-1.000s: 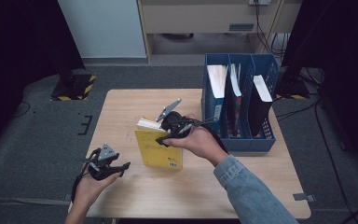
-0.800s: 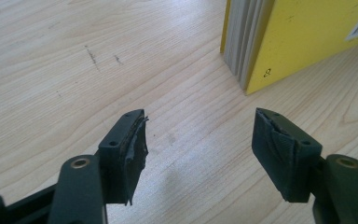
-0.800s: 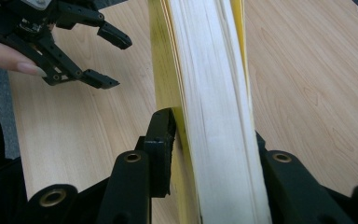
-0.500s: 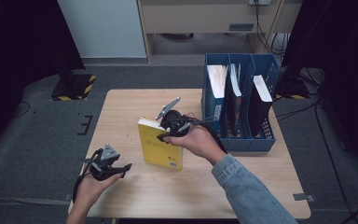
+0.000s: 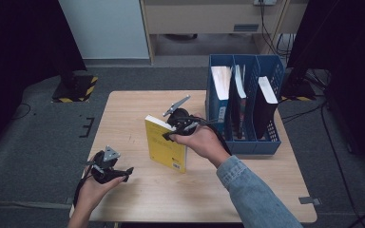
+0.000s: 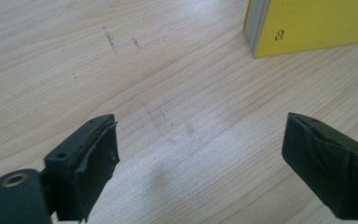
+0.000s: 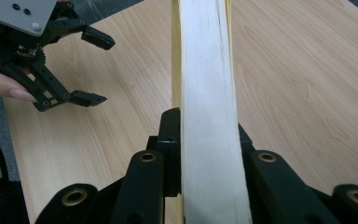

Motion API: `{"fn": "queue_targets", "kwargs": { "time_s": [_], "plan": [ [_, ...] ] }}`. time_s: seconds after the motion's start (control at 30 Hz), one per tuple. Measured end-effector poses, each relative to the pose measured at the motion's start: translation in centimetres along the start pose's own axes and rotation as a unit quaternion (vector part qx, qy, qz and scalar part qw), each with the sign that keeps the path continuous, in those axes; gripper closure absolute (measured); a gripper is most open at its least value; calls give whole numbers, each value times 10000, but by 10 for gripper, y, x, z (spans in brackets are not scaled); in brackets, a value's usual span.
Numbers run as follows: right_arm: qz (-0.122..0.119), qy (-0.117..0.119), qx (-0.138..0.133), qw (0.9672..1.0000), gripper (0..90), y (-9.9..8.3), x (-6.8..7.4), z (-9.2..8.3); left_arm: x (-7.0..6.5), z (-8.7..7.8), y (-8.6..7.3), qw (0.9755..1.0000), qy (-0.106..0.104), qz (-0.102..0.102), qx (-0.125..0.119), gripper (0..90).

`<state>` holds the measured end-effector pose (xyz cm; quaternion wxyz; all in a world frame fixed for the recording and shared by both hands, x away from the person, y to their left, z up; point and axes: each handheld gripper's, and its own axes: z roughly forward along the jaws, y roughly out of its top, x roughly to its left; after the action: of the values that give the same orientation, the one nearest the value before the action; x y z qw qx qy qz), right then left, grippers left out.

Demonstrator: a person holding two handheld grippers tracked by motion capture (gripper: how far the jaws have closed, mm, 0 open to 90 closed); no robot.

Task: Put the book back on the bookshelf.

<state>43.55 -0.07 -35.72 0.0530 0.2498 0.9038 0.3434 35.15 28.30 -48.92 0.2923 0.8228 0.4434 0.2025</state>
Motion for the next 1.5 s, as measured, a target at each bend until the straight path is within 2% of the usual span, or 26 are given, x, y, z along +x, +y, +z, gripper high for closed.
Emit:
{"fn": "queue_targets", "kwargs": {
  "time_s": [0.2,0.33,0.63,0.77,0.97,1.2,1.37,1.5],
  "plan": [
    [43,-52,-97,9999,745,-2,0,-6,1,3,-2,9999,-29,-44,135,63],
    [92,-21,-157,9998,745,-2,-2,-13,1,5,-3,9997,-192,-11,140,40],
    [222,-91,-208,9995,745,-13,-9,-21,2,8,-6,9993,-145,5,353,43],
    [314,-163,-295,9989,745,-21,-10,-30,2,9,-7,9991,-118,13,417,44],
    [497,-148,-378,9979,744,-38,-15,-42,4,10,-8,9988,16,-38,493,32],
    [723,-95,-491,9961,744,-57,-20,-52,4,12,-9,9983,38,-21,586,32],
    [822,-86,-554,9950,743,-69,-23,-59,5,15,-10,9978,98,-135,638,32],
    [896,-130,-606,9941,743,-76,-27,-64,5,17,-11,9974,97,-140,700,32]
  ]
}}
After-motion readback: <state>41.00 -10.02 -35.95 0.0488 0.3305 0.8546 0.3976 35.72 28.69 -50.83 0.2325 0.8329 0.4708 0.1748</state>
